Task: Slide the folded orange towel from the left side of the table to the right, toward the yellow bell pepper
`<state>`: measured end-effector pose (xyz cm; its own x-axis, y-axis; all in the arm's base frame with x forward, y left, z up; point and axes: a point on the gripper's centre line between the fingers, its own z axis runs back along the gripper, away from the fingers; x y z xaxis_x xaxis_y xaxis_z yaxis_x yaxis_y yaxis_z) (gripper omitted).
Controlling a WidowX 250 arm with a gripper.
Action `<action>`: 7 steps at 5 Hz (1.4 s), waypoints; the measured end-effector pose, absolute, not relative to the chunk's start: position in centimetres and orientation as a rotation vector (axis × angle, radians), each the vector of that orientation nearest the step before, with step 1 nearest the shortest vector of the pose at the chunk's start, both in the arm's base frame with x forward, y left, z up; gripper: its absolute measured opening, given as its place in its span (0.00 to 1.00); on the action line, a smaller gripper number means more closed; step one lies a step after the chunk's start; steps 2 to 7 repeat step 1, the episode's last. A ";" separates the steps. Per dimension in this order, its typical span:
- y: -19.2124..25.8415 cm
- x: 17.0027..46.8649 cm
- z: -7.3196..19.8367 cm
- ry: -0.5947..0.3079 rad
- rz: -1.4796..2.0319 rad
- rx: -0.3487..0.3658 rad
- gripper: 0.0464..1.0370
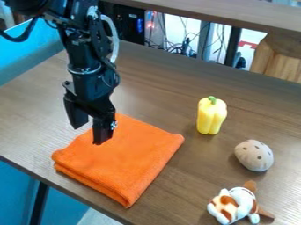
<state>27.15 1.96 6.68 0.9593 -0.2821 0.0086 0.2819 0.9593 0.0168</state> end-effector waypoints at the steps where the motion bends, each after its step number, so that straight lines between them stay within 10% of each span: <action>1: 1.8 26.8 6.7 0.010 -0.290 0.003 0.96; 7: 1.8 26.8 6.7 0.010 -0.290 0.003 0.96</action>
